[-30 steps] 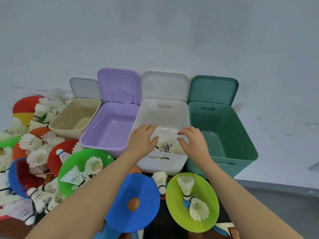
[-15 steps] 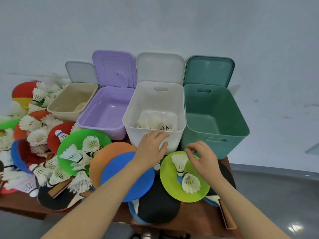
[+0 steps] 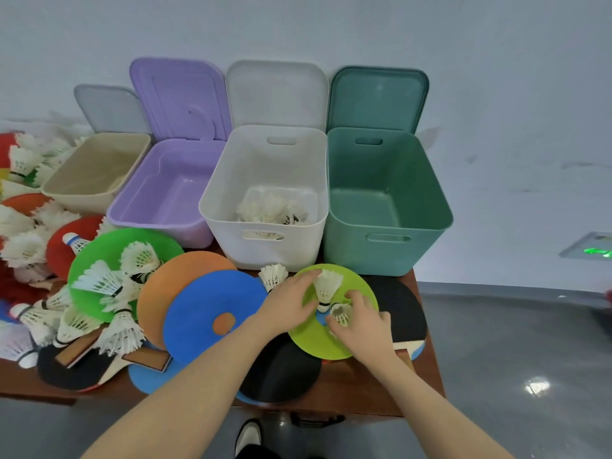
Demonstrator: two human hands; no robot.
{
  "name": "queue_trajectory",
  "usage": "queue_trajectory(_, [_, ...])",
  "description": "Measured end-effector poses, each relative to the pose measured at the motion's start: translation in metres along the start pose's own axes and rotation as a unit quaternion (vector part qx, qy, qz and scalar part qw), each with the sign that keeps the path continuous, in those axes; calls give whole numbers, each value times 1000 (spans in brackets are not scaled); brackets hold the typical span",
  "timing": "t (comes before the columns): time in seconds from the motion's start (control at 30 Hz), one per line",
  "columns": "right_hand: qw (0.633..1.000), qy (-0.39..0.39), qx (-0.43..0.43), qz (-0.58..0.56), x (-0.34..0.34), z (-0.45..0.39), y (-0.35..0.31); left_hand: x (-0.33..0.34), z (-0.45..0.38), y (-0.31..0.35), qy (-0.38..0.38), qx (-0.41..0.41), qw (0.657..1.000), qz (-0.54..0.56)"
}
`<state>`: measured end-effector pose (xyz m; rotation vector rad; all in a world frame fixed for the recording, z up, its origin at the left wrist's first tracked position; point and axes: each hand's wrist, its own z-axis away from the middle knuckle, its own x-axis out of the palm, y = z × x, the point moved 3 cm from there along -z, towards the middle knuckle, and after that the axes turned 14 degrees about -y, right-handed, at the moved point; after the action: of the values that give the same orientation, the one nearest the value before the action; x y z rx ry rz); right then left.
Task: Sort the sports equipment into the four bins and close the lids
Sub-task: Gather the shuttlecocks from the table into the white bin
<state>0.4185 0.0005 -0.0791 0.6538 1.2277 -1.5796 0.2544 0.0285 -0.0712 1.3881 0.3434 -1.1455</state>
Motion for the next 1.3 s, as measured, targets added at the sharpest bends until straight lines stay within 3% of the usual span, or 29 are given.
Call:
queue_trajectory(0.13, [996, 40, -27, -73, -5, 1, 7, 3, -12, 1, -3, -5, 1000, -3])
queue_trajectory(0.3, [988, 94, -49, -114, -13, 8, 24, 0, -19, 8, 63, -13, 997, 31])
queue_trajectory(0.6, [982, 107, -92, -124, -14, 17, 29, 0, -18, 25, 57, 31, 997, 30])
queue_trajectory(0.87, [946, 195, -232, -114, -63, 27, -2, -52, 22, 44, 247, 112, 963, 17])
queue_trajectory(1.07, [910, 234, -306, -153, -102, 13, -52, -109, 38, 43, 338, 130, 932, 8])
queue_trajectory(1.3, [901, 240, -326, -158, -140, -27, -109, -165, 29, 24, 401, 100, 910, 28])
